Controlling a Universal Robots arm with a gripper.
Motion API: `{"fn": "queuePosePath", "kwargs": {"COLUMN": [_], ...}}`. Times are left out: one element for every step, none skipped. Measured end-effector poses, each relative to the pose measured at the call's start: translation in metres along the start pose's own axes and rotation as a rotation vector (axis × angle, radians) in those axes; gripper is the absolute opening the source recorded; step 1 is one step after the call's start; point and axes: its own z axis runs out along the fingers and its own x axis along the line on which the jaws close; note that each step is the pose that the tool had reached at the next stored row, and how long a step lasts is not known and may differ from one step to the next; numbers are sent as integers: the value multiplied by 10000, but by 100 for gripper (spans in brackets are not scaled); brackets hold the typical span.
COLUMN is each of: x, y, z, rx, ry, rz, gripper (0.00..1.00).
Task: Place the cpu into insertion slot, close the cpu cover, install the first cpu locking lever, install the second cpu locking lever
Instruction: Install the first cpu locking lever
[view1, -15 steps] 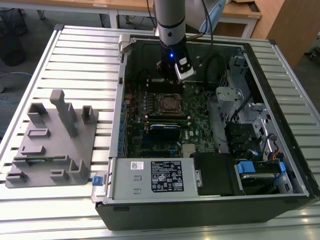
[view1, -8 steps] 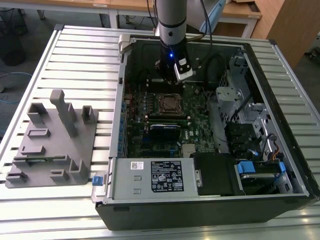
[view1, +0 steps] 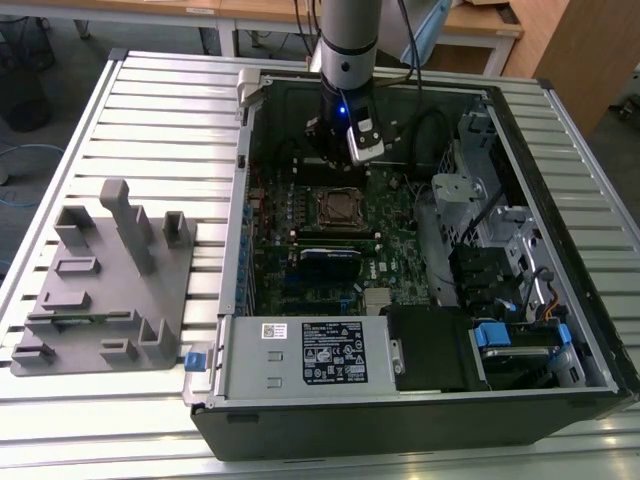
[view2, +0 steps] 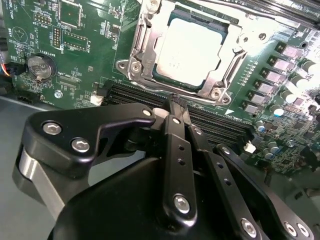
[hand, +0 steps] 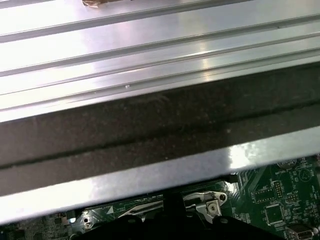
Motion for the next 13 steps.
{"fn": "queuePosePath", "kwargs": {"x": [0, -1, -1, 0, 0, 0, 0, 0, -1, -1, -2, -3, -4], "y": [0, 1, 1, 0, 0, 0, 0, 0, -1, -3, -6, -10, -19], "z": [0, 2, 2, 1, 2, 2, 2, 1, 1, 1, 1, 1, -2], "rx": [2, 13, 44, 91, 144, 194, 240, 302, 384, 466, 548, 619, 659], "ry": [2, 14, 33, 58, 84, 110, 136, 160, 176, 186, 194, 207, 215], "rz": [-7, -72, -182, -297, -414, -526, -633, -711, -751, -772, -793, -813, -827], "gripper": [11, 11, 11, 11, 11, 11, 11, 11, 11, 11, 11, 11, 11]}}
